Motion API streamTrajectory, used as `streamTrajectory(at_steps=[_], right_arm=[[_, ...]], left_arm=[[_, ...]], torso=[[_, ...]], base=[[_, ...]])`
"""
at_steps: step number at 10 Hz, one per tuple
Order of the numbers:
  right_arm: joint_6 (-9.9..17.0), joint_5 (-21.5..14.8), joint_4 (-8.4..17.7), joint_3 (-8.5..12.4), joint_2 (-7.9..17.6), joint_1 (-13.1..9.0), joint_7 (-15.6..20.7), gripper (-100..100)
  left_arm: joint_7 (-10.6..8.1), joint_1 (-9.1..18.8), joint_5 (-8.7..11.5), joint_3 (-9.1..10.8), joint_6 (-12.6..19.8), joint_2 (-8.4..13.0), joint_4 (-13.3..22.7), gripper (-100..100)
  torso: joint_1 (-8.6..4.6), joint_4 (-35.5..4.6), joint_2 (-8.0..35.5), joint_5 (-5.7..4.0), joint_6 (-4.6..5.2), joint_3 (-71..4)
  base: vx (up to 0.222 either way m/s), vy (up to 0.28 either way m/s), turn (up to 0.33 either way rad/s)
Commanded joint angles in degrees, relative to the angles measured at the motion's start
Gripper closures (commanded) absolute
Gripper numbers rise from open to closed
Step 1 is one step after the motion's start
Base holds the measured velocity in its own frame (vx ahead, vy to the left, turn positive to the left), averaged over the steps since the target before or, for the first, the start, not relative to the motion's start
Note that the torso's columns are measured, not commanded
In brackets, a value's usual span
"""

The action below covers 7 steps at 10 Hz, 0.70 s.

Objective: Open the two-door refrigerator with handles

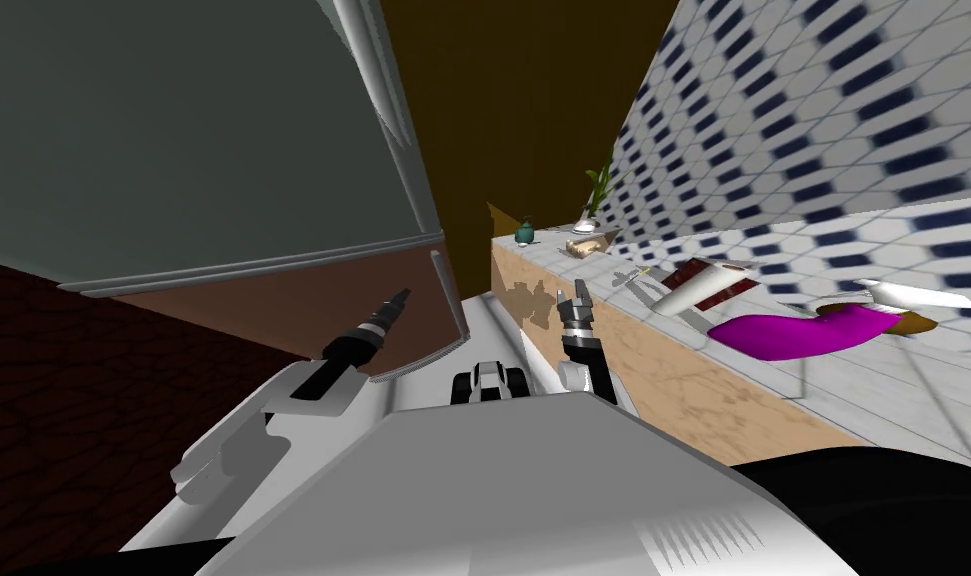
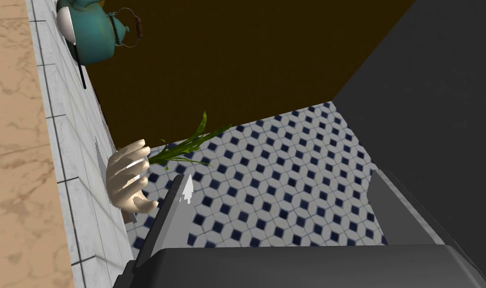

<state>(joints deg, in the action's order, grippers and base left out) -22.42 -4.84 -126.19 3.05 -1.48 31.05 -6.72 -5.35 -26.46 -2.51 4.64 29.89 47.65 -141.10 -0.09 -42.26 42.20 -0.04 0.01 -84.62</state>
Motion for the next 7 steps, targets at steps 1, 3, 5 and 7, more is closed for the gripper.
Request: streamTrajectory(at_steps=[1,3,5,7], right_arm=[[0.0,0.0,0.0,0.0,0.0,0.0,0.0,0],[0.0,0.0,0.0,0.0,0.0,0.0,0.0,0],[0.0,0.0,0.0,0.0,0.0,0.0,0.0,0],[0.0,0.0,0.0,0.0,0.0,0.0,0.0,0]], left_arm=[[-0.36,0.75,0.42,1.81,1.66,0.05,-1.0,-100],[-0.64,1.67,0.83,3.16,3.11,0.13,-0.36,-100],[-0.97,2.56,1.28,4.65,4.8,0.42,0.0,-100],[-1.31,3.17,1.67,6.06,6.59,1.05,-0.7,-100]], torso=[[0.1,-0.03,0.13,0.04,-0.01,0.07],[0.11,0.0,0.0,0.04,-0.01,0.01],[0.1,-0.03,0.09,0.04,-0.01,0.06],[0.13,0.0,0.02,0.04,-0.01,0.01]], base=[[0.195,-0.12,0.009],[0.216,-0.121,0.011],[0.22,-0.121,0.011],[0.215,-0.116,0.01]])
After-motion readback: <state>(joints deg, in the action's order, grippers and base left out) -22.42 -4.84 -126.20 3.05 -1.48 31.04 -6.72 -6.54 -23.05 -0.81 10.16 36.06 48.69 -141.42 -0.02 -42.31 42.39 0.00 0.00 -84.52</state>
